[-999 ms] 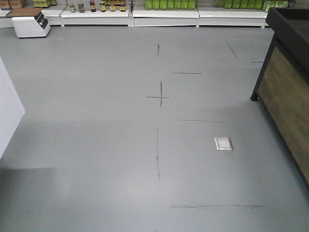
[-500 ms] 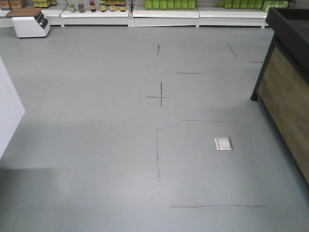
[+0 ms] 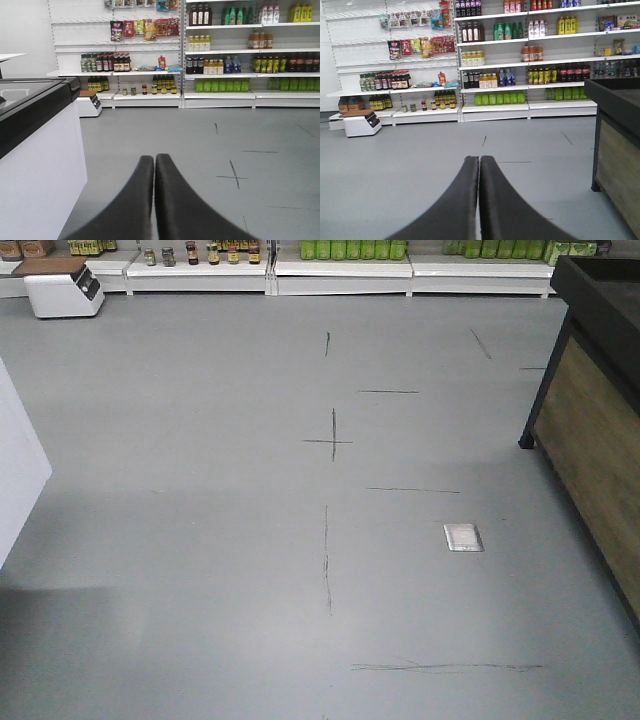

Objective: Pick three apples into basket with both arms
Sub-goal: 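Drive the base forward across the floor toward the fruit tables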

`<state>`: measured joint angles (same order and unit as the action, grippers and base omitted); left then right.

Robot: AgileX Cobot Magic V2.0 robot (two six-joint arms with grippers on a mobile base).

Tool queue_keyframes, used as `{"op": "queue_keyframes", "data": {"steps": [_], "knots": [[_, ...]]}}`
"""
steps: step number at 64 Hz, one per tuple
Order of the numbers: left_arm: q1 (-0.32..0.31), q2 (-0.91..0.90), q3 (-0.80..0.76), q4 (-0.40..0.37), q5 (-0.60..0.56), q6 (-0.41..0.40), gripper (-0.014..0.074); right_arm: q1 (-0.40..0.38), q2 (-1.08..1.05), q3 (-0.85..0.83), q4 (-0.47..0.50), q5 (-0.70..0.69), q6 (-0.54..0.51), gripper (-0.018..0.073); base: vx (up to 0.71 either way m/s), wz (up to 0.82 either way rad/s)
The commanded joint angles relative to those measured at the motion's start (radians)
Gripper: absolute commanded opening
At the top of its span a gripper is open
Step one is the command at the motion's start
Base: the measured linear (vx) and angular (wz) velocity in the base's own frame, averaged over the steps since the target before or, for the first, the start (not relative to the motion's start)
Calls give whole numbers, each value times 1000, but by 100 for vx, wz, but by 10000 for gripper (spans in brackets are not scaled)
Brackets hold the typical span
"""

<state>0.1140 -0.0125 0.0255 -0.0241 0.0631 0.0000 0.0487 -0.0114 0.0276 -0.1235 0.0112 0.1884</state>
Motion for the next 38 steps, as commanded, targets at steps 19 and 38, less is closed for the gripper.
{"op": "queue_keyframes", "data": {"steps": [19, 38], "knots": [[-1, -15, 15, -9, -72, -9, -6, 2, -12, 7, -7, -74, -5, -5, 0, 0], [-1, -15, 15, -9, -72, -9, -6, 2, -12, 7, -7, -74, -5, -5, 1, 1]]}}
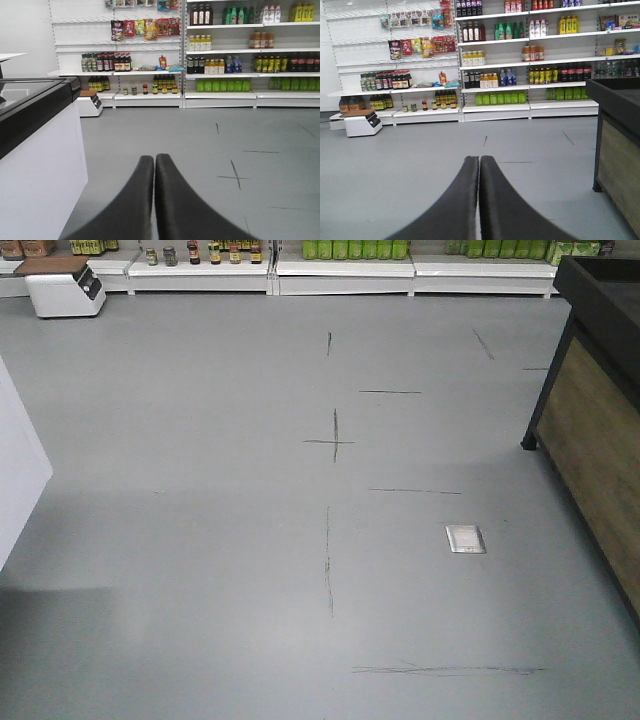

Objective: Pick three apples into basket with both arms
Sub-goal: 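Drive the base forward across the floor toward the fruit tables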

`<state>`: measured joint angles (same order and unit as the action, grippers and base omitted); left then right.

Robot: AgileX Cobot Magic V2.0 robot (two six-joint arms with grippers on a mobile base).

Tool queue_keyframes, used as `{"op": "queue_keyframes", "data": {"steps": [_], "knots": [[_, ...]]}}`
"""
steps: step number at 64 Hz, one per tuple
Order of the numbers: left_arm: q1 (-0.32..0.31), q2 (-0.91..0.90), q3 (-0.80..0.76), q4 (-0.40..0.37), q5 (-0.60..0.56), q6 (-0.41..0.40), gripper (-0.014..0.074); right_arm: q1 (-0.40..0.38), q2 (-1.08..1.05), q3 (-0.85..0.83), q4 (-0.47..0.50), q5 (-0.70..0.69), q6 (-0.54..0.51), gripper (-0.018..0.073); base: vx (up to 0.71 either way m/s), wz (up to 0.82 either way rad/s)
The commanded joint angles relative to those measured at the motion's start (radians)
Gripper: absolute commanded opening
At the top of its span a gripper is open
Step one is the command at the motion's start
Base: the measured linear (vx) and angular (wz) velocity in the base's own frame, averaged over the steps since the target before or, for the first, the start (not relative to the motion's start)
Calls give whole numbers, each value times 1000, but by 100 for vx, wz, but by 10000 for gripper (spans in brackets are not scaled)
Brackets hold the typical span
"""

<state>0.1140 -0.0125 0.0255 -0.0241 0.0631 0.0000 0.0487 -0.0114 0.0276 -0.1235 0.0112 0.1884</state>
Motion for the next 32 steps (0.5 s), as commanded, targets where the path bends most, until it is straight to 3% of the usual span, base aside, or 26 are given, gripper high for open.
{"op": "queue_keyframes", "data": {"steps": [1, 32], "knots": [[-1, -15, 15, -9, -72, -9, -6, 2, -12, 7, -7, -74, -5, -5, 3, 1], [-1, -15, 15, -9, -72, -9, -6, 2, -12, 7, -7, -74, -5, -5, 7, -2]]}}
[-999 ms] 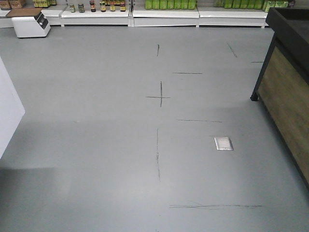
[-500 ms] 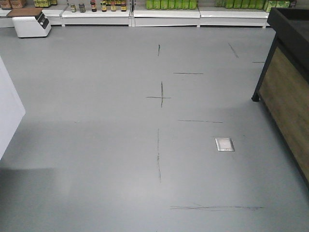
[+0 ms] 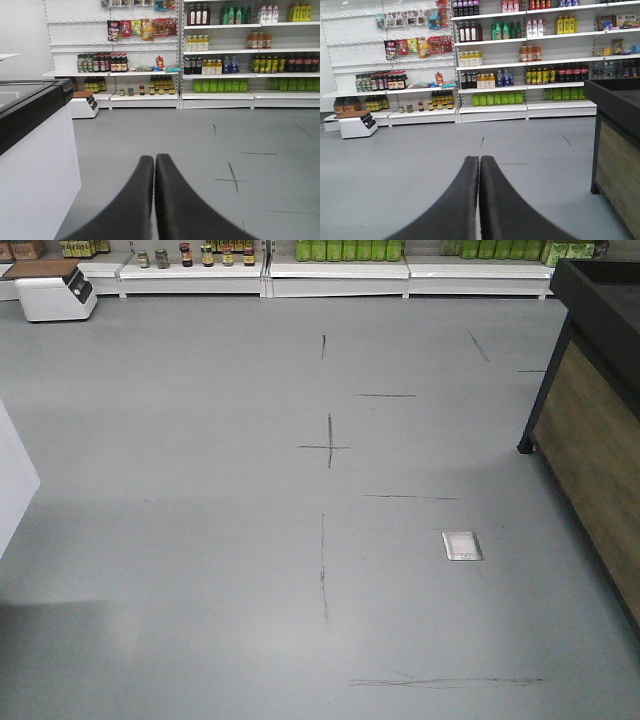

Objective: Pick three apples into basket with both arms
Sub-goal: 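Drive the base forward across the floor toward the fruit tables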

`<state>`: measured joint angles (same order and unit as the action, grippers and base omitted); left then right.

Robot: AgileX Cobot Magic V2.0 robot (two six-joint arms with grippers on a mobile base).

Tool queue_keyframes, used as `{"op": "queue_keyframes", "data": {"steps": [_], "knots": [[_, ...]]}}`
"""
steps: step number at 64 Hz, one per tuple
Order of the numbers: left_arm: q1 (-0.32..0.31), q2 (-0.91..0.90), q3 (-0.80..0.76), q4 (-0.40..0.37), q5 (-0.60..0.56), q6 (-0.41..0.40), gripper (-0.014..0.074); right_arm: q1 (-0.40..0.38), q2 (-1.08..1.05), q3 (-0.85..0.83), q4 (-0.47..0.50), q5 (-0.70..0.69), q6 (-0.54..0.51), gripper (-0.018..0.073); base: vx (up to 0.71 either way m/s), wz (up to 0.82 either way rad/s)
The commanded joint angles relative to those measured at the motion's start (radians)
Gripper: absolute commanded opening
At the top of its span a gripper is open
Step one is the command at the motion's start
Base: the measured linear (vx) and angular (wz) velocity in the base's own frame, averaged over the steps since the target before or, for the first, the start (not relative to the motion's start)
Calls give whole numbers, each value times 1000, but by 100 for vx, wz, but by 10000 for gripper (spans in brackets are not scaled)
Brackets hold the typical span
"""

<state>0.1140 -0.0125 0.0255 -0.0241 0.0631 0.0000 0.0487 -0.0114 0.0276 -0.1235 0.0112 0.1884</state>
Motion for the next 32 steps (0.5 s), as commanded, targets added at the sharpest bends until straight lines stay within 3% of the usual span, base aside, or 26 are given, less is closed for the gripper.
{"op": "queue_keyframes", "data": {"steps": [1, 32], "knots": [[-1, -15, 15, -9, -72, -9, -6, 2, -12, 7, -7, -74, -5, -5, 10, -10], [-1, -15, 15, -9, -72, -9, -6, 2, -12, 7, -7, -74, -5, -5, 9, 0]]}}
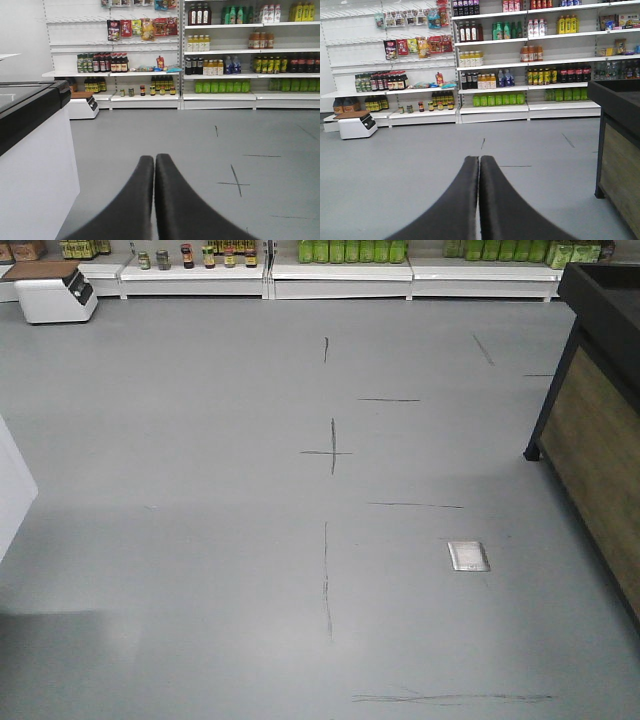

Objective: Pick three apples into basket with both arms
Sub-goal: 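Drive the base forward across the floor toward the fruit tables, then turn the base toward the fruit table holding the light-blue basket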

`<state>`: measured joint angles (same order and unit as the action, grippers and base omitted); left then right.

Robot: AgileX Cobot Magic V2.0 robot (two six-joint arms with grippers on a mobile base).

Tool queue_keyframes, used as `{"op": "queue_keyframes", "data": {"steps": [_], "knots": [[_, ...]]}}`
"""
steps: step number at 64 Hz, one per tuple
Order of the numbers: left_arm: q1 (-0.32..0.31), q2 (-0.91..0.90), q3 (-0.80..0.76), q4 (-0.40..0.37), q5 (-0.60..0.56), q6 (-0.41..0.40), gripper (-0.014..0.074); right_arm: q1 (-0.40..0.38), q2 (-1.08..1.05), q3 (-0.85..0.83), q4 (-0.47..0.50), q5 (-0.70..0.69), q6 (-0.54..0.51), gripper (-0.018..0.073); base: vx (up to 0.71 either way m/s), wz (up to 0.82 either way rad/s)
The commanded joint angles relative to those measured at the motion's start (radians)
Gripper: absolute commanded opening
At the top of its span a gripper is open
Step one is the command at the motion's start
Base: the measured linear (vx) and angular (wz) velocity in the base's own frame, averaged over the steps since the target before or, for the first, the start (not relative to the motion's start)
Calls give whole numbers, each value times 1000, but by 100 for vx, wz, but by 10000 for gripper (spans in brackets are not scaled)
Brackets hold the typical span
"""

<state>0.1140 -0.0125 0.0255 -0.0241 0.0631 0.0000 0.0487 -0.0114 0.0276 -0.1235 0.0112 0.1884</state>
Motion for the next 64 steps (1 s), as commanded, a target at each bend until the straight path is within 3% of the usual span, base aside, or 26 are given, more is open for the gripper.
{"op": "queue_keyframes", "data": {"steps": [1, 64], "knots": [[-1, -15, 15, -9, -72, -9, -6, 2, -12, 7, -7, -74, -5, -5, 8, 8], [-1, -15, 15, -9, -72, -9, -6, 2, -12, 7, -7, -74, -5, -5, 14, 1]]}}
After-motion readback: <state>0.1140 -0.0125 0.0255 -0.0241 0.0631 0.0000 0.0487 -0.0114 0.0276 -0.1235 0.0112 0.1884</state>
